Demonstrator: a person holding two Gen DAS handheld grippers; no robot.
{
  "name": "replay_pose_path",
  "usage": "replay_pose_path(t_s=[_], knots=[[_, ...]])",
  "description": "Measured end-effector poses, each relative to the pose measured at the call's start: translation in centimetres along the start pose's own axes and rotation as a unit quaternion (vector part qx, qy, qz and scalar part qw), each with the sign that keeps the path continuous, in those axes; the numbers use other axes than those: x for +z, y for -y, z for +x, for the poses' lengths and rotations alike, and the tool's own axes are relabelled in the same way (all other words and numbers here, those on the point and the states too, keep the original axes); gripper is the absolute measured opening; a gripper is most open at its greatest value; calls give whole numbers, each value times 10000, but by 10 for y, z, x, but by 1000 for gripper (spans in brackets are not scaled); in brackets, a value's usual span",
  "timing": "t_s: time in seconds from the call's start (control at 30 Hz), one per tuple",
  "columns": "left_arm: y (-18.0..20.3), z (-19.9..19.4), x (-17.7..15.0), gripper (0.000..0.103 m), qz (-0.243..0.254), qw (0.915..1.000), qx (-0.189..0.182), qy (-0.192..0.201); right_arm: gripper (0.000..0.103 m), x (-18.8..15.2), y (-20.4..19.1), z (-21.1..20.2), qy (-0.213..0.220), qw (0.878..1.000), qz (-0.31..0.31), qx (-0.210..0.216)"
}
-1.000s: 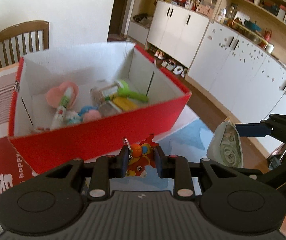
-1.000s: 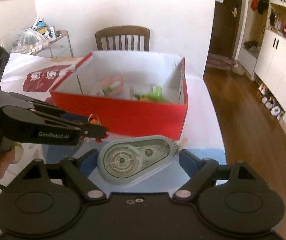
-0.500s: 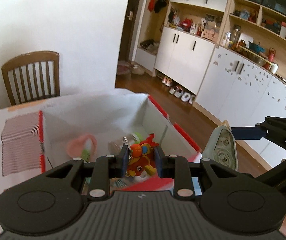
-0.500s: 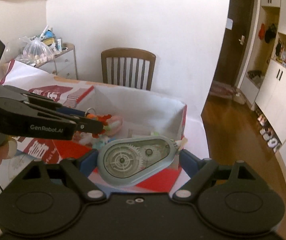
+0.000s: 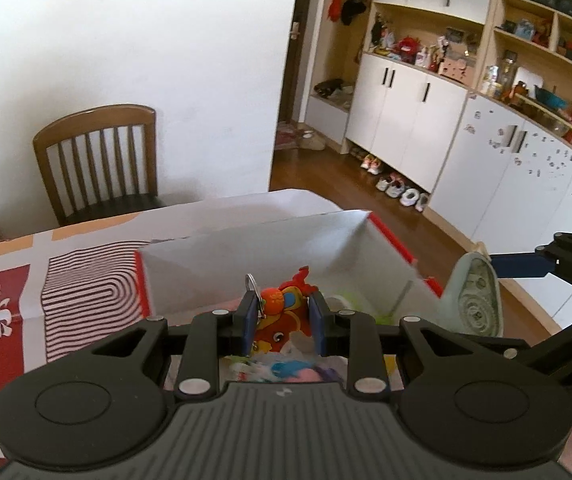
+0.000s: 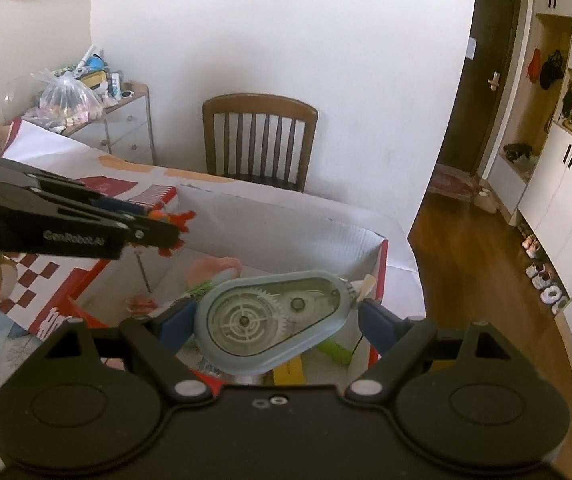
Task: Organize rigid objects
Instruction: 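Carry the keychain and correction tape into the red box with both grippers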
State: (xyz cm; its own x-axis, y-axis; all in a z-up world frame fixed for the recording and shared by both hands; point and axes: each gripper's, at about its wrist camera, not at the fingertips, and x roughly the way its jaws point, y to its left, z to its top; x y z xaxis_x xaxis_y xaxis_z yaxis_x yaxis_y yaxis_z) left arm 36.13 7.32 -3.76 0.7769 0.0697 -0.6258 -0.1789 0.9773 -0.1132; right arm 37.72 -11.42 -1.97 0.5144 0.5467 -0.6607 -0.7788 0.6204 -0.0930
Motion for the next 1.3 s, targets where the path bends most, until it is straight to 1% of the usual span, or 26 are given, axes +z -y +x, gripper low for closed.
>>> replay_pose_path(t_s=[0.23, 0.53, 0.6, 0.7, 0.83, 0.93, 1.07, 1.17, 1.3], knots=[[-19, 28, -1, 27, -1, 9996, 141, -260, 87, 6, 1, 37, -282, 9996, 9, -90], [-26, 67, -3, 27, 167, 9971, 341, -656, 87, 5, -5, 75, -672, 9976, -92, -99], [-27, 76, -3, 27, 234, 9961, 378, -764, 87, 3, -8, 82, -758, 9970, -149, -100], [-24, 89, -5, 27, 388, 9934, 531, -943, 87, 1, -10, 90, -889, 9958, -207, -83], [-24, 102, -6, 27, 443, 9899, 703, -1147, 87, -1, -9, 101, -1077, 9938, -261, -106], [-18, 107, -6, 27, 665, 9870, 842, -1199, 87, -3, -8, 108, -1212, 9922, -277, -90], [-16, 112, -10, 27, 787, 9849, 830, -1301, 87, -7, -9, 113, -1314, 9909, -271, -65], [-14, 116, -13, 27, 791, 9832, 813, -1427, 87, -10, -10, 117, -1425, 9894, -269, -56], [-15, 116, -13, 27, 715, 9837, 784, -1454, 87, -13, -8, 122, -1539, 9878, -203, -80]])
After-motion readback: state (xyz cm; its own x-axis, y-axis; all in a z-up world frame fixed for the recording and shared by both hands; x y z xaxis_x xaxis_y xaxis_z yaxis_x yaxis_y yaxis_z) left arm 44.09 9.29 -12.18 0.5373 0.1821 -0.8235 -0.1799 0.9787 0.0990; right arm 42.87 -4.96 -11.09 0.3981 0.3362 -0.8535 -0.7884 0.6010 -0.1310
